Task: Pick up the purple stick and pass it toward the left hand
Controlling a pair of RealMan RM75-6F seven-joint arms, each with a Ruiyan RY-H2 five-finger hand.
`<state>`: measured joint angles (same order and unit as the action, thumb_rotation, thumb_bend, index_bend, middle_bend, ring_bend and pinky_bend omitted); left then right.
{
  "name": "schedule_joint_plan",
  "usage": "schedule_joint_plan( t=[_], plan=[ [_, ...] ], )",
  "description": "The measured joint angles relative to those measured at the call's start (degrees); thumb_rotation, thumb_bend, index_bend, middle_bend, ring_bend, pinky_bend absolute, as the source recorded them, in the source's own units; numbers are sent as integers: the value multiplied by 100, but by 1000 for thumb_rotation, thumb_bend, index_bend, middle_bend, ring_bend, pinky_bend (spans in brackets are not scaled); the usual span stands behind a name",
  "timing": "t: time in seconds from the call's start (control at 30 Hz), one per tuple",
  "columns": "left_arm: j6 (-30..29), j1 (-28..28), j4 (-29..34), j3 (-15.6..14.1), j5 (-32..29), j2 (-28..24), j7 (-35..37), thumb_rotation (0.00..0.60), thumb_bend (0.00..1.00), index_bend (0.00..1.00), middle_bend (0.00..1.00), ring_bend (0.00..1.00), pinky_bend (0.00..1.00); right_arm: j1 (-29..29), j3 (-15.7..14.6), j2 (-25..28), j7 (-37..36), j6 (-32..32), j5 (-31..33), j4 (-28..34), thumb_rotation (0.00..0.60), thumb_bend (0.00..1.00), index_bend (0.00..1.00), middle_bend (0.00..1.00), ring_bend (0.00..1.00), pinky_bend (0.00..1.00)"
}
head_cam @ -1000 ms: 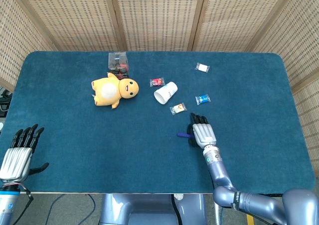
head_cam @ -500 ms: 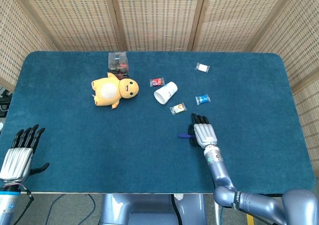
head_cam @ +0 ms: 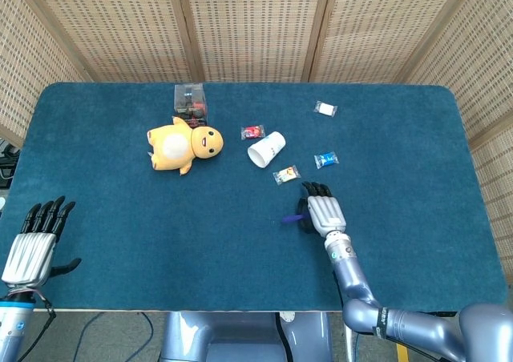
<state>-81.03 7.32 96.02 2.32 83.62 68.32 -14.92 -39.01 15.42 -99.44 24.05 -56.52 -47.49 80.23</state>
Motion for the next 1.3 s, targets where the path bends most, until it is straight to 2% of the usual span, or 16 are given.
schedule_joint_plan(
  t=[0.3, 0.5, 0.73, 0.93, 1.1, 1.2, 1.3],
  plan=[
    [437, 516, -3, 207, 126, -143, -146, 600, 0, 0, 0, 0, 0, -267, 533, 221, 61, 26, 725, 790, 600, 569, 611, 162, 0, 0],
    [739, 969, 208, 375, 364, -308, -316, 600, 0, 0, 0, 0, 0, -660, 1021, 317, 170, 71, 1594, 1169, 600, 569, 612, 164, 0, 0],
    [1129, 1622, 306, 689, 540, -275, -395, 600, 0, 3, 0, 0, 0, -1498, 1603, 344, 278, 260, 2798, 1262, 600, 578, 615, 169, 0, 0],
    [1440, 2272, -67, 920, 792, 72, -144, 600, 0, 150, 0, 0, 0, -2105, 1738, 255, 334, 530, 3527, 968, 600, 580, 620, 175, 0, 0],
    [1638, 2767, -601, 1038, 956, 581, 58, 600, 10, 336, 0, 0, 0, -2346, 1709, 112, 205, 642, 3674, 755, 600, 583, 626, 182, 0, 0],
    [1731, 2998, -890, 1057, 1004, 919, 141, 600, 62, 387, 0, 0, 0, -2396, 1676, 16, 85, 643, 3649, 651, 600, 583, 626, 182, 0, 0],
    [1778, 3166, -1111, 1041, 1027, 1224, 146, 600, 96, 393, 0, 0, 0, -2458, 1625, -73, -78, 649, 3638, 544, 600, 583, 626, 182, 0, 0]
  ],
)
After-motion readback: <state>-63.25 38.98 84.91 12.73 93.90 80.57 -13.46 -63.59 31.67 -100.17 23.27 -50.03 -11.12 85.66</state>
